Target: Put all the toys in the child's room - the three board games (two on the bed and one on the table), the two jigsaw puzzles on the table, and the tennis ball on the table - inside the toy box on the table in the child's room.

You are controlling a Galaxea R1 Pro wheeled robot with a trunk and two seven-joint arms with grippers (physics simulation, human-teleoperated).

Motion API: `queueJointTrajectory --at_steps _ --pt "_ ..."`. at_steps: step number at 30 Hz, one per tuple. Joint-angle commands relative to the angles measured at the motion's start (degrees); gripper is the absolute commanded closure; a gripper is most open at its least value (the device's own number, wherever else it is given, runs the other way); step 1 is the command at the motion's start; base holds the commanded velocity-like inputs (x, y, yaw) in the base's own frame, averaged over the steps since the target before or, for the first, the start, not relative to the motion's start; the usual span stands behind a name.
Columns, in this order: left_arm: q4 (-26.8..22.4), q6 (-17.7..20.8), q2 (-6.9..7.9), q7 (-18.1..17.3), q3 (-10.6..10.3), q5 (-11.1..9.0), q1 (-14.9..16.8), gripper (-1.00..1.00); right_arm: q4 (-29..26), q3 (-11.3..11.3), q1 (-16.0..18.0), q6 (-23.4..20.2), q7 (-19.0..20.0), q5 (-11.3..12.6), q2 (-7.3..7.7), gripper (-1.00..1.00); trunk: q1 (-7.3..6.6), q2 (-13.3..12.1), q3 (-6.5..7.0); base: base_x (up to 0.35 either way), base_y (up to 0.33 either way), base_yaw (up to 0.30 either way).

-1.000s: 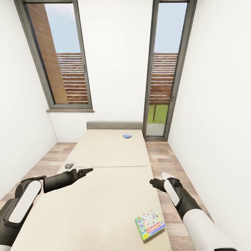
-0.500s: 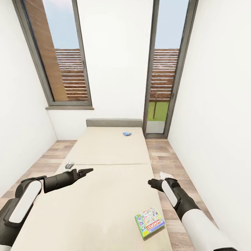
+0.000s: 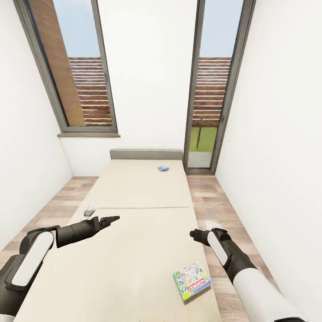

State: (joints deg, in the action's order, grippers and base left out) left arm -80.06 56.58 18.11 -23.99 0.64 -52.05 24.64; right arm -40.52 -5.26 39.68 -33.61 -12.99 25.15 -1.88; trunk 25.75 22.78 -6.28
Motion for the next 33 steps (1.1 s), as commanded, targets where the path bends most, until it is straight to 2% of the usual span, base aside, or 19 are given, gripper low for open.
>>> queueJointTrajectory --at_steps 1,18,23,26,31,33 --pt "0.0 0.3 0.00 -0.4 0.1 0.3 0.1 -1.00 -0.1 -0.2 0.0 -0.2 -0.5 0.6 0.03 -1.00 0.03 0.1 -0.23 0.000 0.000 0.000" --pt "0.0 0.3 0.00 -0.4 0.1 0.2 0.1 -1.00 -0.1 -0.3 0.0 -0.1 -0.5 0.6 -0.03 -1.00 0.03 0.1 -1.83 0.000 0.000 0.000" --pt "-0.7 0.6 0.02 -1.5 0.0 0.0 0.0 -1.00 -0.1 -0.3 0.0 -0.2 -0.5 0.6 -0.02 -1.00 0.03 0.1 -2.31 0.000 0.000 0.000" --pt "-1.6 0.7 0.02 -3.0 -0.6 -0.1 -0.1 -1.00 -0.1 -0.3 0.0 -0.2 -0.5 0.6 0.00 -1.00 0.03 0.1 -2.59 0.000 0.000 0.000" --pt "-2.3 0.8 0.37 -8.9 -2.3 -0.1 -0.2 -1.00 -0.1 -0.3 0.0 -0.2 -0.5 0.6 0.02 -1.00 0.03 0.1 -3.06 0.000 0.000 0.000" --pt "-2.4 0.8 0.50 -13.1 -2.6 0.0 -0.2 -1.00 -0.1 -0.4 0.0 -0.2 -0.5 0.6 0.03 -1.00 0.03 0.1 -3.25 0.000 0.000 0.000"
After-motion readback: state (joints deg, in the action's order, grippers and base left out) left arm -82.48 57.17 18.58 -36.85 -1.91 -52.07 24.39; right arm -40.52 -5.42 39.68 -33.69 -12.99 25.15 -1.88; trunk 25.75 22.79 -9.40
